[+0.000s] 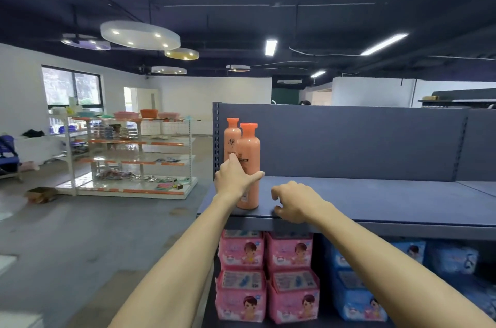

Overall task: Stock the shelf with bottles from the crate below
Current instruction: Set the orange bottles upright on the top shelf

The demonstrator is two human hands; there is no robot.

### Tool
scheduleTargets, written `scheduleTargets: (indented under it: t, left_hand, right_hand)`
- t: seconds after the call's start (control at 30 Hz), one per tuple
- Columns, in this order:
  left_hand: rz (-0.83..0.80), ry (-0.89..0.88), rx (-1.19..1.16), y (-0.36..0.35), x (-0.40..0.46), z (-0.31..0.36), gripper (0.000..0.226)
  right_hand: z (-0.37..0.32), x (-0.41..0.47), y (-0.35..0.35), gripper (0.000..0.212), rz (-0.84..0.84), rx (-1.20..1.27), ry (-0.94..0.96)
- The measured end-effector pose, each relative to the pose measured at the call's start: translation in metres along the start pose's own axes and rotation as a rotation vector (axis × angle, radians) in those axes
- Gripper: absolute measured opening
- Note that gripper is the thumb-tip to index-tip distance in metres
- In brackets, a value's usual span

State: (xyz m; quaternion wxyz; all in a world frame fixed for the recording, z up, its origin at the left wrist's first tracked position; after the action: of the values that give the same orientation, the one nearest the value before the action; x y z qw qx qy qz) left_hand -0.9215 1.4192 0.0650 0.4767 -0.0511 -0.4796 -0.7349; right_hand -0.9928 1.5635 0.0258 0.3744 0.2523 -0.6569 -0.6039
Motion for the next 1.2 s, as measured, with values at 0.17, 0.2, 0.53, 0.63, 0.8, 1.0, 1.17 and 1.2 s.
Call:
scheduleTargets:
  t: [0.17, 0.2, 0.53, 0.63, 0.8, 1.0, 1.17, 1.2]
  left_hand:
    - [-0.076, 0.019, 0.027, -0.002, -0.005, 0.000, 0.070]
    - [-0.085, 0.015, 0.027, -0.002, -0.004, -0.001, 0.071]
    - [-0.181, -0.277, 0.190, 0.008, 0.010, -0.012, 0.055]
    - [-0.299, -0.348, 0.109, 0.006, 0.014, -0.027, 0.048]
    - [-0.290, -0.366, 0.159, 0.015, 0.031, -0.067, 0.033]
    - [-0.296, -0.350, 0.156, 0.020, 0.061, -0.105, 0.032]
    - [-0.311, -0.343, 0.166, 0.017, 0.070, -0.123, 0.031]
    - [-0.318, -0.342, 0.165, 0.016, 0.071, -0.126, 0.031]
  right_hand:
    - [-0.008, -0.004, 0.006, 0.037, 0.012, -0.035, 0.011]
    - [-0.008, -0.003, 0.007, 0.037, 0.009, -0.038, 0.008]
    - [-0.007, 0.039, 0.006, 0.076, 0.006, 0.557, -0.052]
    - [-0.019, 0.050, 0.002, 0.072, 0.033, 0.697, 0.004]
    - [-0.018, 0.070, -0.012, 0.068, 0.064, 0.762, -0.022]
    - [-0.029, 0.084, -0.023, 0.069, 0.118, 0.794, -0.107]
    - [-0.035, 0.088, -0.027, 0.070, 0.218, 0.718, -0.242]
    - [-0.038, 0.088, -0.027, 0.067, 0.237, 0.691, -0.265]
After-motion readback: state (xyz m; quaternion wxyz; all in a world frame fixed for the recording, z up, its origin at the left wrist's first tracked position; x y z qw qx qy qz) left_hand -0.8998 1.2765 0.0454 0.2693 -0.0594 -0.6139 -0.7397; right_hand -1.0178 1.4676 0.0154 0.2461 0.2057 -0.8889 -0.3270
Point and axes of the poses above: each hand's wrist, its own x-axis towards the middle knuckle, its own y-axis out of the back of the hand, z = x × y, the point moved 9 cm from there along x, towards the middle knuckle, and after that the axes turned 5 degrees about x, right-handed, at the moved point
